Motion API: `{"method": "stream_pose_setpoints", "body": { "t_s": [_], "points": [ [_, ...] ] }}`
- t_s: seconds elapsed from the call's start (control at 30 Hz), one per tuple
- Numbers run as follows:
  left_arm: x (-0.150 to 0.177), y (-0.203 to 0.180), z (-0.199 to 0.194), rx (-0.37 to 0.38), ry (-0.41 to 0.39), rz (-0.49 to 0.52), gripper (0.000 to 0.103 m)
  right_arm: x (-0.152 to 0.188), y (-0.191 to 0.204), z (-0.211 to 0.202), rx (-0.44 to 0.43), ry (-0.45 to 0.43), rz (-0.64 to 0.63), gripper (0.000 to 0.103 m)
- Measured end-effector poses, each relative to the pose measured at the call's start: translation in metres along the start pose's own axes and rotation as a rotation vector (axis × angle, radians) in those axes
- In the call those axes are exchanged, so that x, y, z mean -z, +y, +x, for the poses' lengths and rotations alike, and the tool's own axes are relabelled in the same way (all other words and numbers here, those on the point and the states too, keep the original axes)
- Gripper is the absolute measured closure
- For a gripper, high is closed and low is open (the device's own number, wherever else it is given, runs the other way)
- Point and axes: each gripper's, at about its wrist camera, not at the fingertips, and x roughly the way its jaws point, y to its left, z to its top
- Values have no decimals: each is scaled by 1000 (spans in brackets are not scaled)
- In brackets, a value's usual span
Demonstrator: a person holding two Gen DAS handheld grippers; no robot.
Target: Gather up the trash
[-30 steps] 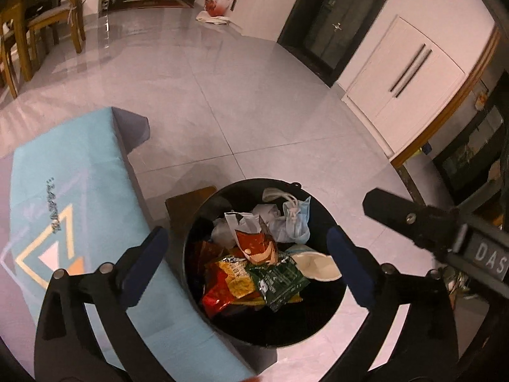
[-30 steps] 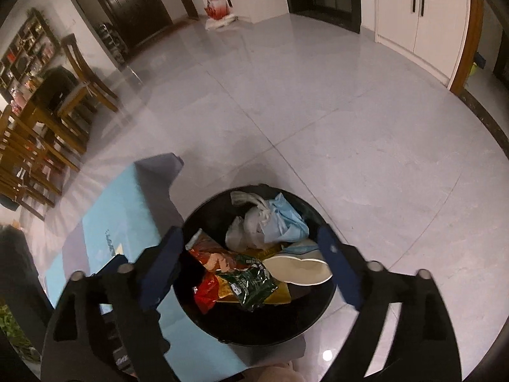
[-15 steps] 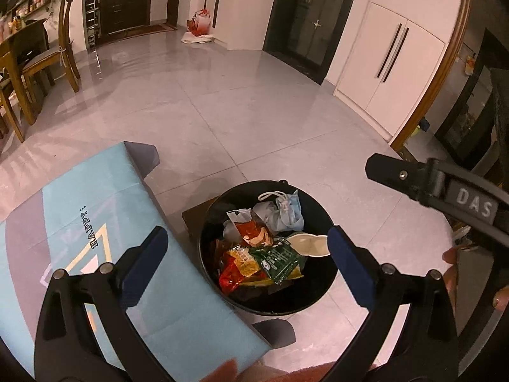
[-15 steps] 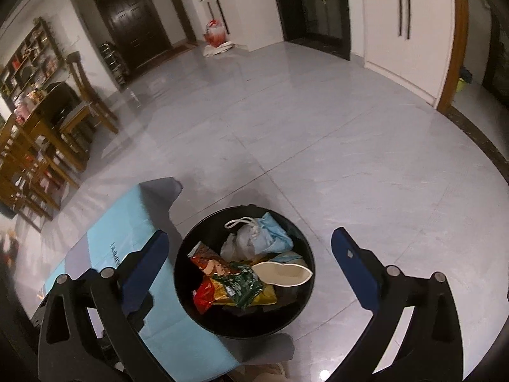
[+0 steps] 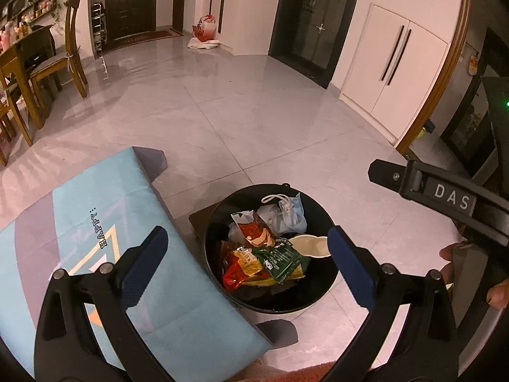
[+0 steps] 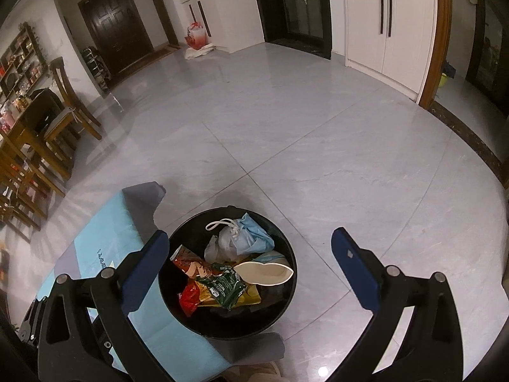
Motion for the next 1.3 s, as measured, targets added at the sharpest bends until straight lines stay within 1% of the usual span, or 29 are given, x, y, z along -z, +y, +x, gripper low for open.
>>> {"method": "stream_pose_setpoints", "body": {
  "t_s": [0.2,0.6,0.77,1.3],
  "points": [
    [1,1,2,11,15,-14,3,0,2,-5,-14,-17,-3,3],
    [3,4,5,29,33,-37,3,0,6,0,15,2,-12,3],
    [3,4,6,15,36,-35,3,0,6,0,15,3,-13,3],
    [9,5,6,11,44,-35,3,-1,6,2,46,15,-18,3]
  ]
}}
